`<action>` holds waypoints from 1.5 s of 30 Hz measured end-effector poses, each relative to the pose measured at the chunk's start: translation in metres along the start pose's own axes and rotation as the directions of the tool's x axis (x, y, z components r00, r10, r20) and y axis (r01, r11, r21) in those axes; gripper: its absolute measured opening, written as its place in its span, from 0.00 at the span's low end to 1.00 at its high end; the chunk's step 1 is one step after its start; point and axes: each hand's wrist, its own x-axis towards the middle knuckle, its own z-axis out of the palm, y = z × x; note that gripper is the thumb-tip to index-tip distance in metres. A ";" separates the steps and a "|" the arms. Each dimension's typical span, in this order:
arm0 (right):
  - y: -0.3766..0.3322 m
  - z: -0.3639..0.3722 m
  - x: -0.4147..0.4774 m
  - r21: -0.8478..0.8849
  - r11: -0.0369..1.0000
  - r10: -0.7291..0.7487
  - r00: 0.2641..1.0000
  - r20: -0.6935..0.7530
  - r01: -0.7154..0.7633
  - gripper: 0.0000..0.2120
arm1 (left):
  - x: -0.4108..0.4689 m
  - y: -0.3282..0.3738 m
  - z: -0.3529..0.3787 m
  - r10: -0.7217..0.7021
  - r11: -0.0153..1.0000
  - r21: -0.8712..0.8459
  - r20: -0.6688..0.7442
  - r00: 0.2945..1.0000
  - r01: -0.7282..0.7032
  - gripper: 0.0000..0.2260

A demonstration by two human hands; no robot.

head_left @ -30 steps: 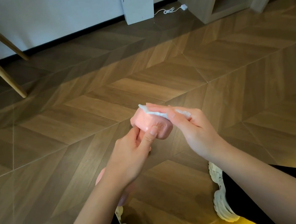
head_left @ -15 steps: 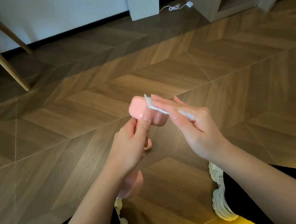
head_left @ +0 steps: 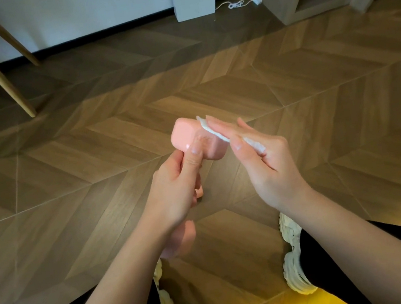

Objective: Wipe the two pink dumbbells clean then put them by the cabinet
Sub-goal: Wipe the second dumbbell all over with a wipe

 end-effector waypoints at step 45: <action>0.002 -0.007 0.007 0.324 0.908 0.226 0.963 0.148 -0.263 0.18 | -0.006 -0.004 -0.004 0.115 0.891 0.416 0.175 0.978 -0.180 0.27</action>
